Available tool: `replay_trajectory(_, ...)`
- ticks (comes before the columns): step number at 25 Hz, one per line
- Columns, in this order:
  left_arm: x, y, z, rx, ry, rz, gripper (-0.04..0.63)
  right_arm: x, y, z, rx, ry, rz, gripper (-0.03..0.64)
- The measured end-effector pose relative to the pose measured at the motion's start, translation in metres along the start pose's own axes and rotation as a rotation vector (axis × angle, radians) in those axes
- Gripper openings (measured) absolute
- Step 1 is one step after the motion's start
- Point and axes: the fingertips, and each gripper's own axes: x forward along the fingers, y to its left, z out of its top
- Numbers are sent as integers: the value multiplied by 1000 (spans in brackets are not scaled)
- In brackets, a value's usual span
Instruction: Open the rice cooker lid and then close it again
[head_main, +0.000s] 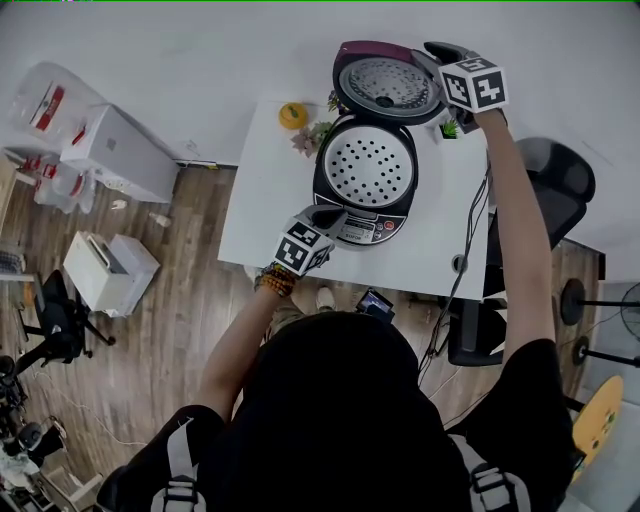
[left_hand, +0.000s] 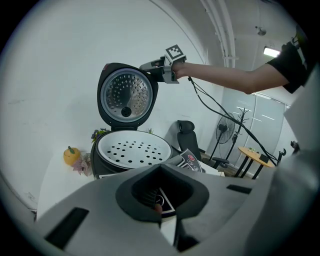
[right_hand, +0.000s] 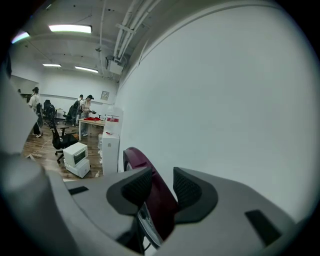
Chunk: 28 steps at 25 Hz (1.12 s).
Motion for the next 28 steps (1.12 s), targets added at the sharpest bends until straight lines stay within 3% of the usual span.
replay_trajectory(3,1,1,0,-3,0,-2,25,1,2,-2,-2,9,49,127)
replay_trajectory(8,3,0,0,-15,2,-12,24,-5,11,-5,67,53,302,140)
replay_trajectory(12,3,1,0,-11,-1,-7,24,-5,15,-6,48,73,333,159)
replay_trajectory(17,3,1,-1,-17,1,-11,25,-16,26,-7,81,100,455,175)
replay_trajectory(28,3,2,-1,-20,-1,-16,25,-32,54,-18,-5,132,491,132)
